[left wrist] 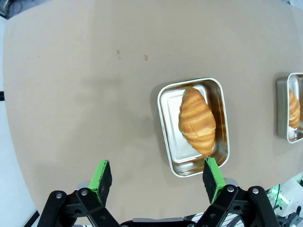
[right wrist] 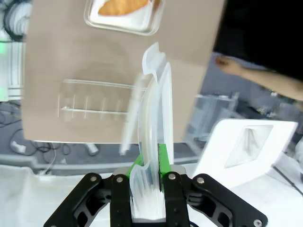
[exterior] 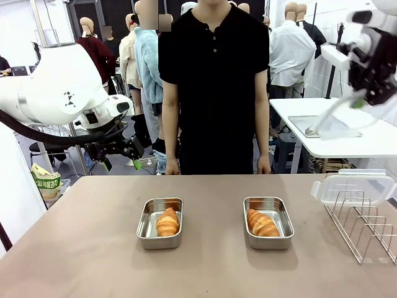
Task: Place the bread in airtight containers.
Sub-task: Pick up one Airtight Container lid and hand it to the human.
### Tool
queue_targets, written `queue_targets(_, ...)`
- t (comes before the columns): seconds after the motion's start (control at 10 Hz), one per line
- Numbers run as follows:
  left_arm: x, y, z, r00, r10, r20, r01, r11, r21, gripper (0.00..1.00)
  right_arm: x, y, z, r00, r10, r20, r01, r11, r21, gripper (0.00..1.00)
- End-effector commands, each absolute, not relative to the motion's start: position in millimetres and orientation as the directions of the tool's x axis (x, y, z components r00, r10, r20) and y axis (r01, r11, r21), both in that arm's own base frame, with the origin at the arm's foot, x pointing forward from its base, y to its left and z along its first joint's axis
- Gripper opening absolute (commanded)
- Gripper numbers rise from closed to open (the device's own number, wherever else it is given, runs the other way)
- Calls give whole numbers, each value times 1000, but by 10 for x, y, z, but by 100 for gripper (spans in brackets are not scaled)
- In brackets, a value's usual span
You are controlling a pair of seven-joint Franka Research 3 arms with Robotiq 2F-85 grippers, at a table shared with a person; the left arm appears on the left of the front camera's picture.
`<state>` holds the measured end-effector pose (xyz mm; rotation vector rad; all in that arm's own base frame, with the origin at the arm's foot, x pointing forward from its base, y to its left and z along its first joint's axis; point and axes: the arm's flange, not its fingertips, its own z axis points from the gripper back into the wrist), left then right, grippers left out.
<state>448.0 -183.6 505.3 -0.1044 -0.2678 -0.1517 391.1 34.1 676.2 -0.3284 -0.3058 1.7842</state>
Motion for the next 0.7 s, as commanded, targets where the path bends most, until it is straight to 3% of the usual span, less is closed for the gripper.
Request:
queue_targets(0.0,4508,-1831,5064,954,-126,273,152,985,-76,100,4147,500,6794,-295,954,-46,-815,-277,-509,0)
queue_targets(0.3,4508,-1831,5064,954,-126,273,152,985,-76,100,4414,817,6754,-421,907,-19,-704,-340,-624,0)
queue_targets(0.6,4508,-1831,5064,954,-126,273,152,985,-76,100,4809,1079,6652,-476,879,-3,-688,-375,-621,0)
